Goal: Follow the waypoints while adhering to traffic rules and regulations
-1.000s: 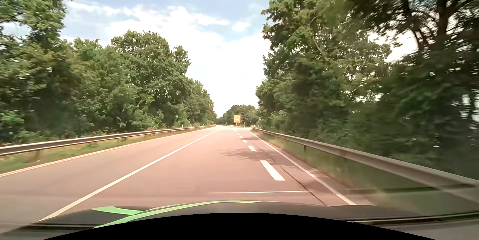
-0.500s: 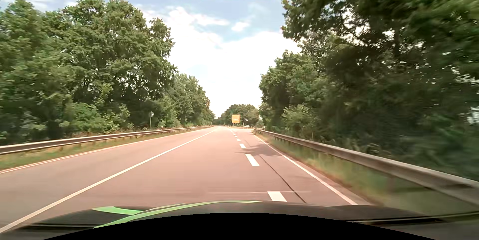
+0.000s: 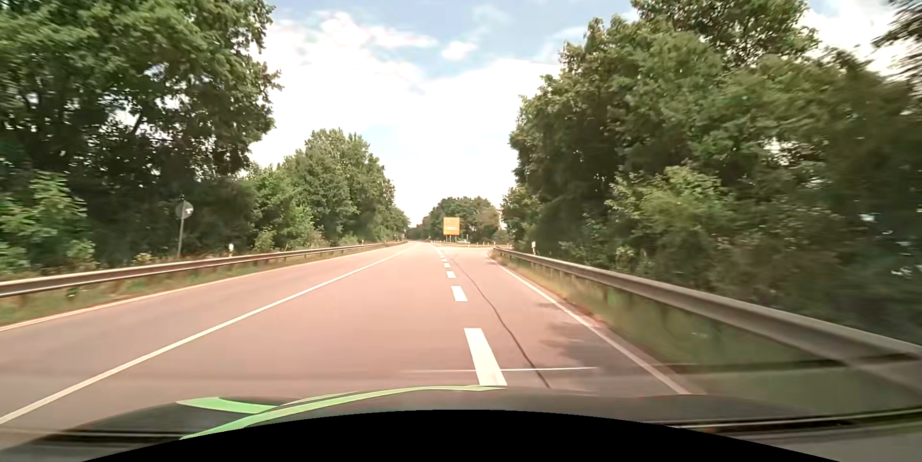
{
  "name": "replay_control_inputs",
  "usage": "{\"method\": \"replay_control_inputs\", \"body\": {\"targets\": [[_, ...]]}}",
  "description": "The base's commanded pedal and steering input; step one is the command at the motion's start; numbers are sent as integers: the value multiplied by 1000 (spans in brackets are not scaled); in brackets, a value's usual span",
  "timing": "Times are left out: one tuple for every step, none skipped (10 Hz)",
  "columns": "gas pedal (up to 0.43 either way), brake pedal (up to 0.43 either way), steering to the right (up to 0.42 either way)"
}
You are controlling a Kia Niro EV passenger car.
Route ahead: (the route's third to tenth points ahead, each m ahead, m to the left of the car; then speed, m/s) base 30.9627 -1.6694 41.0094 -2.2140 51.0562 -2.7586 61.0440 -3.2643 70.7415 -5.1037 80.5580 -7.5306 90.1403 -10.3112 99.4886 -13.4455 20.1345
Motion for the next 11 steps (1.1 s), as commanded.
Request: {"method": "replay_control_inputs", "body": {"targets": [[0, 116, 3], [0, 122, 4], [0, 146, 7], [0, 189, 7], [0, 207, -2], [0, 220, -8], [0, 213, -8], [0, 213, -8], [0, 201, -5], [0, 189, -1], [0, 183, 6]]}}
